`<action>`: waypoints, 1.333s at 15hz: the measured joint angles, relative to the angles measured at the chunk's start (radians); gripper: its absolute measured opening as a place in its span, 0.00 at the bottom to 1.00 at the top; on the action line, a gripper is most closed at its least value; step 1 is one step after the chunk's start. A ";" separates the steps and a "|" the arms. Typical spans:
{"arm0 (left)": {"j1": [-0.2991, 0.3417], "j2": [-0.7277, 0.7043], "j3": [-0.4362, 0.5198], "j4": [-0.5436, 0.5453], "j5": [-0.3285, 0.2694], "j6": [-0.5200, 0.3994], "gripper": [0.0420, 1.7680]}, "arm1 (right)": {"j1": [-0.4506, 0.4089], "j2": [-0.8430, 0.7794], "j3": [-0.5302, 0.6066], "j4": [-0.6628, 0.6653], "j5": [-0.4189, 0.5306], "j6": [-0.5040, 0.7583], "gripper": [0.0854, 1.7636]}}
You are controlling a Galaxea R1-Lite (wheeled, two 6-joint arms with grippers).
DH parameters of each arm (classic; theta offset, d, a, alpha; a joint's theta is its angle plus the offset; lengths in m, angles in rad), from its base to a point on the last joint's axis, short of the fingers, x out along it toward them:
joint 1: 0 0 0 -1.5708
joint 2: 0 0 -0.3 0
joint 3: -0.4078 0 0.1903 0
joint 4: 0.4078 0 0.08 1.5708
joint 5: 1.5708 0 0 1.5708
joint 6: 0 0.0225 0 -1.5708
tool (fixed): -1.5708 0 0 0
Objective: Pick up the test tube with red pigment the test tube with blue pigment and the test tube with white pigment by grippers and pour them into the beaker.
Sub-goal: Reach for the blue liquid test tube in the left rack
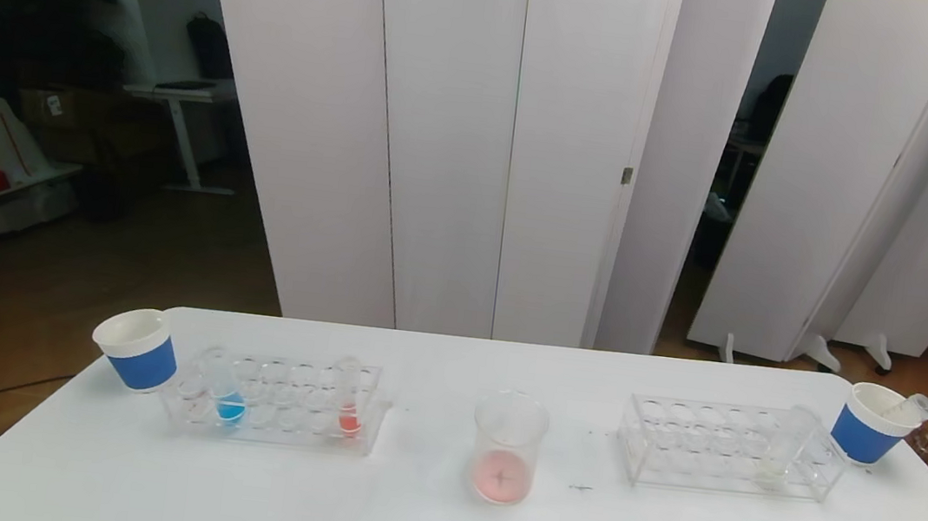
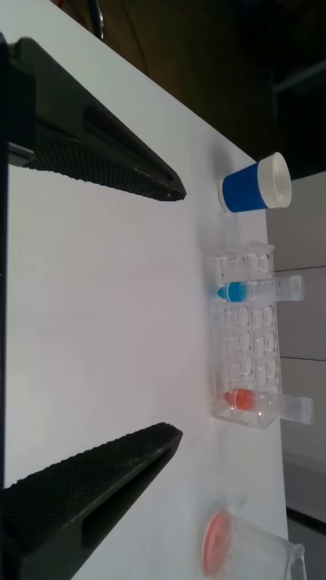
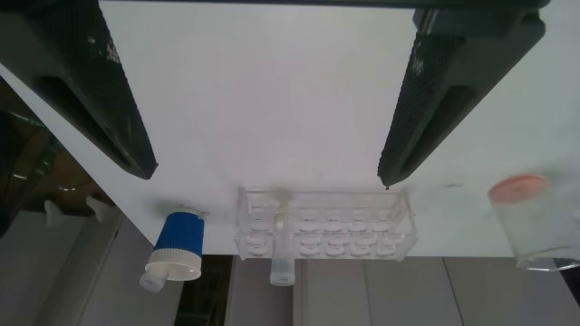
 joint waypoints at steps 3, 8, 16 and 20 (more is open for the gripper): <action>0.001 0.000 -0.016 -0.034 0.012 0.001 0.99 | 0.000 0.000 0.000 0.000 0.000 0.000 0.99; 0.000 0.000 -0.220 0.121 0.024 0.003 0.99 | 0.000 0.000 0.000 0.000 0.000 0.000 0.99; -0.006 0.198 -0.604 0.217 0.029 -0.001 0.99 | 0.000 0.000 0.000 0.000 0.000 0.000 0.99; -0.008 0.353 -0.684 0.196 0.027 -0.029 0.99 | 0.000 0.000 0.000 0.000 0.000 0.000 0.99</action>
